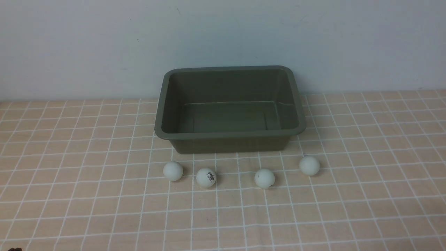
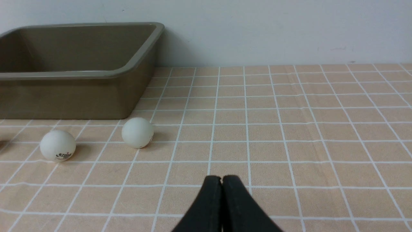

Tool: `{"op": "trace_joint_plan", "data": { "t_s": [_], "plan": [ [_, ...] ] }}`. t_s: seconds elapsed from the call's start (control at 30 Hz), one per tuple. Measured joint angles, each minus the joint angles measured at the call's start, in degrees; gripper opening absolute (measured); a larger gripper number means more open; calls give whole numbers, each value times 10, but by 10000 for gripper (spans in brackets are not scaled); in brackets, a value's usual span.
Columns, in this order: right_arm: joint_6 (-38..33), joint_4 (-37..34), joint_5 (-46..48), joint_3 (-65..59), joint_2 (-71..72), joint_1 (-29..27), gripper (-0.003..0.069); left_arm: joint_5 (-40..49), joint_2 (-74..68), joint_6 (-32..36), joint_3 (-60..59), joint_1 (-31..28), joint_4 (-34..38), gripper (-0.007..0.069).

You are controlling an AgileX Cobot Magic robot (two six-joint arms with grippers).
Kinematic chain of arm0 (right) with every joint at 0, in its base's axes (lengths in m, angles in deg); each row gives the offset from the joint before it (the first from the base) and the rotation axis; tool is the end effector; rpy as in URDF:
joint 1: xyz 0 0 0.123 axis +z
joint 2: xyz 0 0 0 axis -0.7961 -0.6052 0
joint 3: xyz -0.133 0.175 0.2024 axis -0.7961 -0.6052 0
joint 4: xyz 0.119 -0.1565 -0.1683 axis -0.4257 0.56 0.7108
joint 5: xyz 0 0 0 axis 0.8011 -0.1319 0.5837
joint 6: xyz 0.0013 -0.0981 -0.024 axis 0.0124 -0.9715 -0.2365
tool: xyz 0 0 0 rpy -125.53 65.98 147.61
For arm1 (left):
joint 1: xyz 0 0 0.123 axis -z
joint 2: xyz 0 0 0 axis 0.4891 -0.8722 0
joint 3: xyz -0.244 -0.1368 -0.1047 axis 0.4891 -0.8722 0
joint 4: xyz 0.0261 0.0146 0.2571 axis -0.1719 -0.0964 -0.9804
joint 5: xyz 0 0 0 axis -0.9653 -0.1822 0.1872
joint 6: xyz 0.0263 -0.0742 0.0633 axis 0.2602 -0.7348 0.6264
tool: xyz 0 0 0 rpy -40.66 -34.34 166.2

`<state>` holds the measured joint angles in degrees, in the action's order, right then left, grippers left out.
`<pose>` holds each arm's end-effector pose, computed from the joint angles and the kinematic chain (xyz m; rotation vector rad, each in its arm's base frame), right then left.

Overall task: Put the table tennis balls into the box on the light coffee tablecloth.
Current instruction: 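Reach for and grasp a ping pong ball on the table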

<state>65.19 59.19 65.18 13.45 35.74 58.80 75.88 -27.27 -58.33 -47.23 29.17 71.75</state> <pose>0.0556 0.0039 0.1679 0.0035 1.8711 0.1200 0.0553 0.0001 0.1671 -0.0149 1.8808 -0.0082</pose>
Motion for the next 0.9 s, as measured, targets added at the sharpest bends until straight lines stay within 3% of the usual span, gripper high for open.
{"op": "trace_joint_plan", "data": {
  "t_s": [0.9],
  "plan": [
    [-7,0,0,0,0,0,-18,0,0,0,0,0,0,-69]
  ]
}}
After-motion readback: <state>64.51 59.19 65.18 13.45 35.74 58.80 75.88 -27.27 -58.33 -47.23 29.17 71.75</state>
